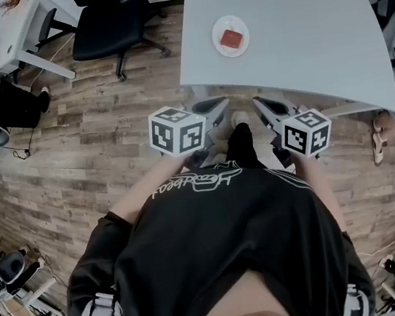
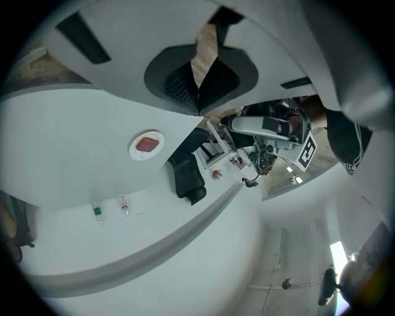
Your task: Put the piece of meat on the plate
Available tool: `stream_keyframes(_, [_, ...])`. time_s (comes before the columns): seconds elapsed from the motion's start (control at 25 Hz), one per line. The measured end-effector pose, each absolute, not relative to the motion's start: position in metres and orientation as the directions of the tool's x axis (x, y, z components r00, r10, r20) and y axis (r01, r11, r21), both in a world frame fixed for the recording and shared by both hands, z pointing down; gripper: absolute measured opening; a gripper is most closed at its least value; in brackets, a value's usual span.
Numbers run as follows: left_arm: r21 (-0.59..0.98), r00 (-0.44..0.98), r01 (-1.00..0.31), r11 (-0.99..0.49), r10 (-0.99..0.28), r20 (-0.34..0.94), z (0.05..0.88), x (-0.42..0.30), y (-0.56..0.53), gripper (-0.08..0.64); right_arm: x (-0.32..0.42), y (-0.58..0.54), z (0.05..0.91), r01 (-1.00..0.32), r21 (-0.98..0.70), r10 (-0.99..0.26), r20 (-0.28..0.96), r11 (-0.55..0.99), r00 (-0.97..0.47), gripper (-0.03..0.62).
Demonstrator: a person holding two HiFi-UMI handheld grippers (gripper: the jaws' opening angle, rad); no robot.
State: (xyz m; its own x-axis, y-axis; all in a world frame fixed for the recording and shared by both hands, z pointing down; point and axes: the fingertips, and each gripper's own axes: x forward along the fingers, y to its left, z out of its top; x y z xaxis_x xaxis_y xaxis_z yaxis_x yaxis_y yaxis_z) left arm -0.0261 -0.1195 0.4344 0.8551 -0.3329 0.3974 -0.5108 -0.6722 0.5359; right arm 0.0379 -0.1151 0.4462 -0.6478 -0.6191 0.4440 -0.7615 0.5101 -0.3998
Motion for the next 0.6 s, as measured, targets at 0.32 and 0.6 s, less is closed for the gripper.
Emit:
stream_keyframes(0.32, [0.536,0.856,-0.509,-0.673,-0.329,0.4,0.4359,-0.0231,-0.1239,0.008,0.0401,-0.1185,0.4478,-0.765,-0.401,-0.622,0.447,0.504,-0.643,0.009])
stream_keyframes(0.6, [0.539,0.858,-0.505,-0.674,-0.319,0.403,0.4382,-0.0182,-0.1282,0.008,0.0448,-0.1236,0.4493,-0.771,-0.402,-0.627,0.449,0.495,-0.636,0.009])
